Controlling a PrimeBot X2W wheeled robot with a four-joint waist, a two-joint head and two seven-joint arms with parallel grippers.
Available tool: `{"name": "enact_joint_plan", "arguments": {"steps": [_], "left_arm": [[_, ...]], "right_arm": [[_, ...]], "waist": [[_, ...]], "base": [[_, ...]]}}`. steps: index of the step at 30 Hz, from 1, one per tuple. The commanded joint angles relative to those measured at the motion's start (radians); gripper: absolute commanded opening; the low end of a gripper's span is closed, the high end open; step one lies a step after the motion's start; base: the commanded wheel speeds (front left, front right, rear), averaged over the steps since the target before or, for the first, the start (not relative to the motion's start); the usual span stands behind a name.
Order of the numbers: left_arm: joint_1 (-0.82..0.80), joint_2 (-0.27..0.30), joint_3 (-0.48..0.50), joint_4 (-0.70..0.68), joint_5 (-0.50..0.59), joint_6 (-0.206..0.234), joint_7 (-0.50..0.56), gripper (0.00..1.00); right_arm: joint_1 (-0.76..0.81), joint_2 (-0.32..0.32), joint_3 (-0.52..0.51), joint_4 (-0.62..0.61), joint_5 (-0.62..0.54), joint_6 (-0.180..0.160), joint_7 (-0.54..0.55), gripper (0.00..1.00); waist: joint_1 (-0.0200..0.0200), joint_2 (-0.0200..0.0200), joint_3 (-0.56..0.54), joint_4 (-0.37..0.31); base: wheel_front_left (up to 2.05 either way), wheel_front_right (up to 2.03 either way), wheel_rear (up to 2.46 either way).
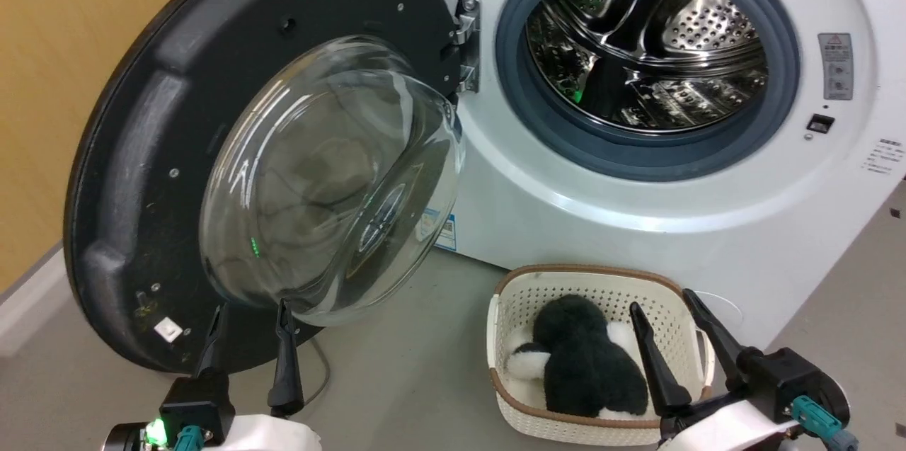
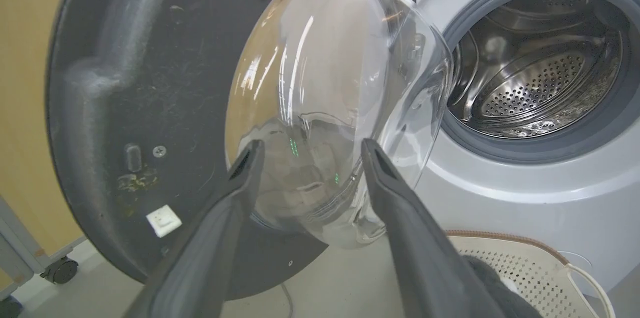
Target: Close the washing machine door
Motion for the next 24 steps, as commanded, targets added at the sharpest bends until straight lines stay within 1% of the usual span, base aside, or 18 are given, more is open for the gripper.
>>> {"name": "enact_joint_plan", "arguments": {"steps": [1,4,5,9,10,24], "left_arm": [[0.016,0.000,0.001,-0.008,-0.005,0.007,-0.009,1.00],[0.026,0.000,0.004,-0.020,-0.013,0.019,-0.020,1.00],[0.036,0.000,0.002,-0.028,-0.020,0.029,-0.030,1.00],[0.043,0.000,-0.002,-0.032,-0.027,0.038,-0.039,1.00],[0.053,0.000,-0.002,-0.040,-0.032,0.044,-0.051,1.00],[0.071,0.000,0.011,-0.058,-0.038,0.051,-0.080,1.00]], "right_arm": [[-0.019,0.004,0.007,0.008,0.014,0.001,-0.011,1.00],[-0.033,0.002,0.021,0.023,0.024,0.001,-0.021,1.00],[-0.044,-0.002,0.035,0.032,0.033,0.001,-0.032,1.00],[-0.051,-0.006,0.047,0.040,0.041,0.001,-0.040,1.00],[-0.064,-0.008,0.073,0.052,0.057,0.001,-0.053,1.00],[-0.077,-0.013,0.099,0.072,0.086,0.001,-0.082,1.00]], "waist": [[0.0000,0.0000,0.002,0.009],[0.0000,0.0000,0.006,0.032],[0.0000,0.0000,0.013,0.057],[0.0000,0.0000,0.017,0.077],[0.0000,0.0000,0.022,0.105],[0.0000,0.0000,0.022,0.164]], "base": [[0.00,0.00,0.00],[0.00,0.00,0.00],[0.00,0.00,0.00],[0.00,0.00,0.00],[0.00,0.00,0.00],[0.00,0.00,0.00]]}}
